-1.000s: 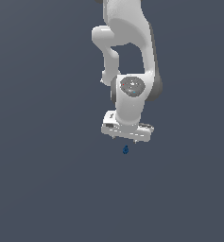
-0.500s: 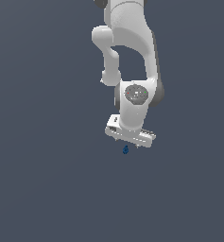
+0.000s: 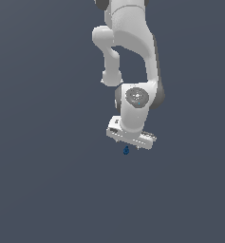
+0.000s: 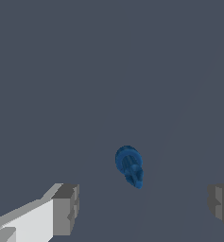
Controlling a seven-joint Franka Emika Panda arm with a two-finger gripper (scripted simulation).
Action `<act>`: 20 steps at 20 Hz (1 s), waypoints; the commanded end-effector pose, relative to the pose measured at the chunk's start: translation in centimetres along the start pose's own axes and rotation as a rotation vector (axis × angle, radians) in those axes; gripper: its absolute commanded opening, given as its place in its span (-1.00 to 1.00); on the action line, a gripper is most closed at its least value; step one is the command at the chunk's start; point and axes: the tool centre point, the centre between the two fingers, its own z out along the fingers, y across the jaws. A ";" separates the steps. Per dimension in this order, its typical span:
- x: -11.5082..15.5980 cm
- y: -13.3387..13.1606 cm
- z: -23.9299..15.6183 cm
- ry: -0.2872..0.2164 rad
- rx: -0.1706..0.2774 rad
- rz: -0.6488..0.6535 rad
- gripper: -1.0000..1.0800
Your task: Pick up the object and move it to a goal position.
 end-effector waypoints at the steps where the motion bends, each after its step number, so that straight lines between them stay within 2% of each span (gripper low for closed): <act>1: -0.1 0.0 0.9 -0.001 -0.001 0.001 0.92; 7: -0.1 0.1 3.9 -0.001 -0.001 0.003 0.92; 12: 0.0 0.0 4.5 -0.001 -0.001 0.004 0.92; 13: 0.0 0.0 4.5 -0.001 -0.001 0.004 -1.00; 20: 0.0 0.0 4.5 -0.001 -0.001 0.004 -1.00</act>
